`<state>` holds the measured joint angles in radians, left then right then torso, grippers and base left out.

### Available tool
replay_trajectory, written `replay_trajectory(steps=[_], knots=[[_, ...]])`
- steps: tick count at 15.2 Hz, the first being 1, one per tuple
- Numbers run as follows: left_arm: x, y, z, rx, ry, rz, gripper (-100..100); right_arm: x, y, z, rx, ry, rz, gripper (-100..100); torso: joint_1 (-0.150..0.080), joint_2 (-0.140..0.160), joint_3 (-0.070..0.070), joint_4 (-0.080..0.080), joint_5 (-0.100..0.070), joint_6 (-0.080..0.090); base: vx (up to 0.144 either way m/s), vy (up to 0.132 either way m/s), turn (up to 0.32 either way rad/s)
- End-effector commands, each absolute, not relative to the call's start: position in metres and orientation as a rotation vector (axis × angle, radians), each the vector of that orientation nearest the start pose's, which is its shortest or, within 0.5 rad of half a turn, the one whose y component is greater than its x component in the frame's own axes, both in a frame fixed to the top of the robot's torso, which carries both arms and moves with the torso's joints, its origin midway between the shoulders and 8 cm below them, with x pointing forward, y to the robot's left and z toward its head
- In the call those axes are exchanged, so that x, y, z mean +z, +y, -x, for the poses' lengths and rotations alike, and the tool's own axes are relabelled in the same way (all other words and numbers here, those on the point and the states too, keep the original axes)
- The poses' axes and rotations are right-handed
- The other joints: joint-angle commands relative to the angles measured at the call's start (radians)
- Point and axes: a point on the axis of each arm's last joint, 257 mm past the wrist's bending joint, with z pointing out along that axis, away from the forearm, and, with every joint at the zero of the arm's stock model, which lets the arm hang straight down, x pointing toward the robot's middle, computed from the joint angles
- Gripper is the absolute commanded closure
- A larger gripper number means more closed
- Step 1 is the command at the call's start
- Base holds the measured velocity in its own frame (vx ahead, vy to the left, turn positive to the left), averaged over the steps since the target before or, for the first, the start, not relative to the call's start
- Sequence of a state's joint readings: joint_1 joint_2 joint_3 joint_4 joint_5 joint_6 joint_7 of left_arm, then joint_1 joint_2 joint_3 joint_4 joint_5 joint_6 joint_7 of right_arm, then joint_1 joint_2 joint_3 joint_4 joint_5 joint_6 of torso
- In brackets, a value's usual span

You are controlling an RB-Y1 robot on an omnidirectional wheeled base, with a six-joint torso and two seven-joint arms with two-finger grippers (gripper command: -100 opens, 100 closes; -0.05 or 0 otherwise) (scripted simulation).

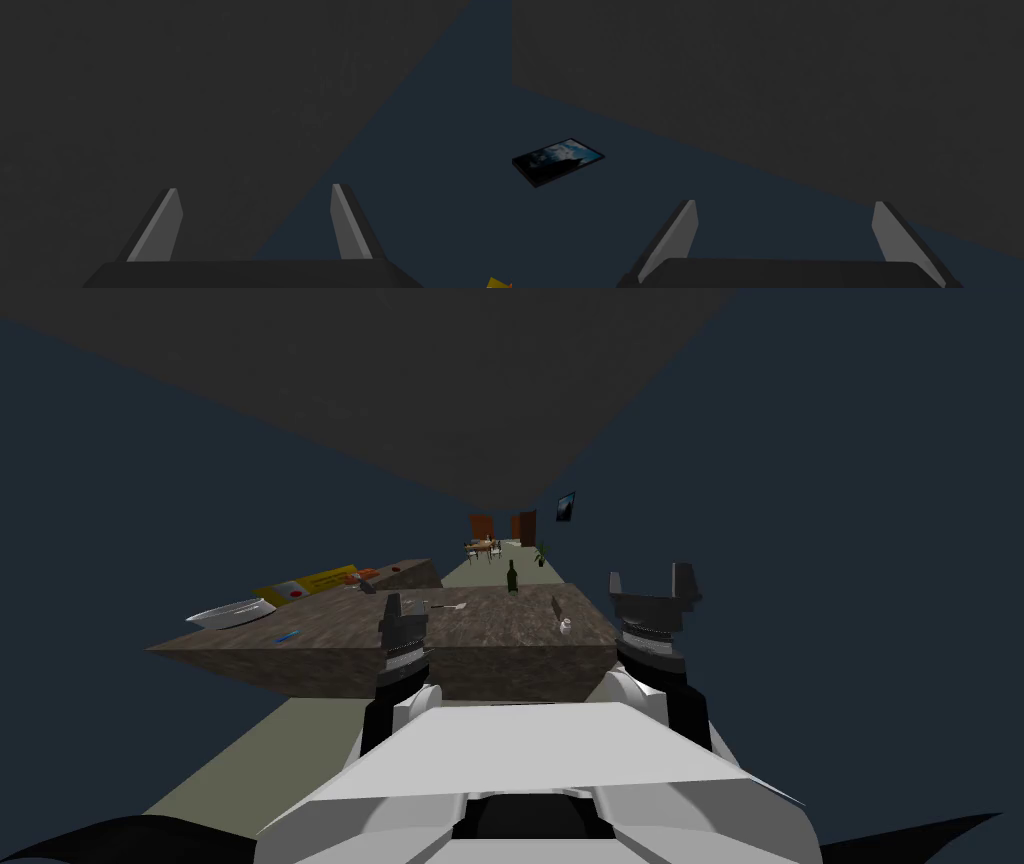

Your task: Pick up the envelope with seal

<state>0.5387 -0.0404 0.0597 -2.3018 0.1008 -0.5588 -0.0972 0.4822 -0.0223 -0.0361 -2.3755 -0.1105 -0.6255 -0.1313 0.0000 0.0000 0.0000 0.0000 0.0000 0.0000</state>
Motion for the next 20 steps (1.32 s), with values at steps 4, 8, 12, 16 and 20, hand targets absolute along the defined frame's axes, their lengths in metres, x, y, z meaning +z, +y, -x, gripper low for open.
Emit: replay_trajectory(steps=[4,8,12,16,20], knots=[[0.033,0.317,-0.318,-1.203,0.506,0.667,0,0.078,-0.287,-0.319,1.573,0.478,-0.594,-100,-0.001,0.000,0.000,0.000,0.000,0.000,-0.005,-0.013,0.099],[0.033,0.317,-0.318,-1.203,0.506,0.667,0,0.066,-0.289,-0.338,1.607,0.542,-0.659,-100,-0.002,0.000,0.000,0.000,0.000,0.000,-0.006,-0.020,0.111],[0.033,0.317,-0.318,-1.203,0.506,0.667,0,0.052,-0.293,-0.356,1.642,0.595,-0.733,-100,-0.001,0.000,0.000,0.000,0.000,0.000,-0.005,-0.012,0.086],[0.033,0.317,-0.318,-1.203,0.506,0.667,0,0.039,-0.298,-0.370,1.656,0.633,-0.810,-100,-0.001,0.000,0.000,0.000,0.000,0.000,-0.005,-0.016,0.095],[0.033,0.317,-0.318,-1.203,0.506,0.667,0,0.028,-0.302,-0.382,1.668,0.660,-0.875,-100,-0.002,0.000,0.000,0.000,0.000,0.000,-0.005,-0.015,0.084]])
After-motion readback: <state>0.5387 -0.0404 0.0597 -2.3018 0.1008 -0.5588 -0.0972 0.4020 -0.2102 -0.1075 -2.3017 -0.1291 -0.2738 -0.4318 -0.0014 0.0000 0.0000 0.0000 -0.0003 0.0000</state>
